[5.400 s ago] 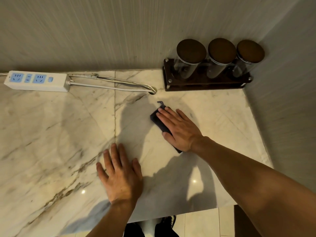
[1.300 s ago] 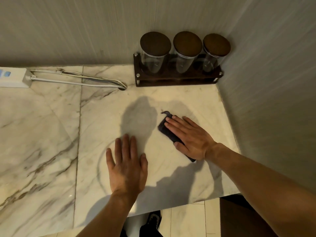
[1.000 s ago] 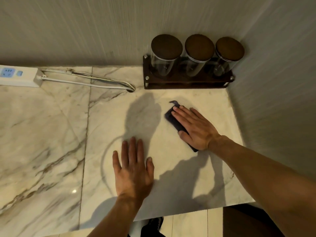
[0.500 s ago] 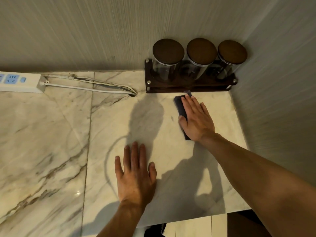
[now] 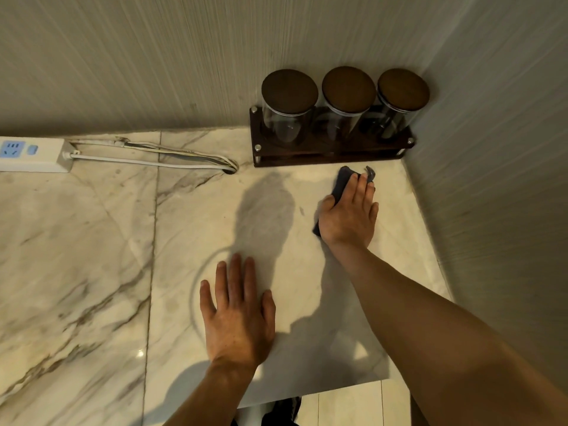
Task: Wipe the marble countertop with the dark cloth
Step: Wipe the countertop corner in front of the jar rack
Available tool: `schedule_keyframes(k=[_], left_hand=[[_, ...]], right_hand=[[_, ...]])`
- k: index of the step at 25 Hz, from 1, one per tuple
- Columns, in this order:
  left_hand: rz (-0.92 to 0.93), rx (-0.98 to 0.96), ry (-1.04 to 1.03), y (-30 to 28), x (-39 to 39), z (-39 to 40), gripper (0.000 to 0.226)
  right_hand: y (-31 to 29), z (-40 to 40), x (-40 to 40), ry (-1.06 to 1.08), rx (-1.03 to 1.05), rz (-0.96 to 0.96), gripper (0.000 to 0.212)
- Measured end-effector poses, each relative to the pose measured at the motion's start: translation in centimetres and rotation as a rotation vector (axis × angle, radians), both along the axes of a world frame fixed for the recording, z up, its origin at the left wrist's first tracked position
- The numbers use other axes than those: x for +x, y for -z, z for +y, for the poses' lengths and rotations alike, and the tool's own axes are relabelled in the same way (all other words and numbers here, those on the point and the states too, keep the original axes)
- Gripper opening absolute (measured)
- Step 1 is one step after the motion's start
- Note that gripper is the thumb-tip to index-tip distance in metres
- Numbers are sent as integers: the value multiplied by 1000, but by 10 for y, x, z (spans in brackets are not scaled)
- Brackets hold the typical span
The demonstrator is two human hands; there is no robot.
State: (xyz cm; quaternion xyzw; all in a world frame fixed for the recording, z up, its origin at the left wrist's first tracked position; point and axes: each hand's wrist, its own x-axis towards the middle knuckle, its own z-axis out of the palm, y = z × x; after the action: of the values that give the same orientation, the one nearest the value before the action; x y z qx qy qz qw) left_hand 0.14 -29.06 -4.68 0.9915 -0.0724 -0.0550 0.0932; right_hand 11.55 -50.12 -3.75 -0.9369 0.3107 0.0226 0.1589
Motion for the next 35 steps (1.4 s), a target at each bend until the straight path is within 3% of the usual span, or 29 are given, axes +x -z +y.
schedule_keyframes(k=[14,28,35], left_hand=[[23,24,-6,-1,-1,0,64],[2,-43,45,-3,-4,1,63],[22,-56,43,-8,0,-3,55]], right_hand=[[-2,17,-62,117,17,26,67],[-4,47,-177,180,51,-3,68],[-3,33,-221,-69,-18,-11,69]])
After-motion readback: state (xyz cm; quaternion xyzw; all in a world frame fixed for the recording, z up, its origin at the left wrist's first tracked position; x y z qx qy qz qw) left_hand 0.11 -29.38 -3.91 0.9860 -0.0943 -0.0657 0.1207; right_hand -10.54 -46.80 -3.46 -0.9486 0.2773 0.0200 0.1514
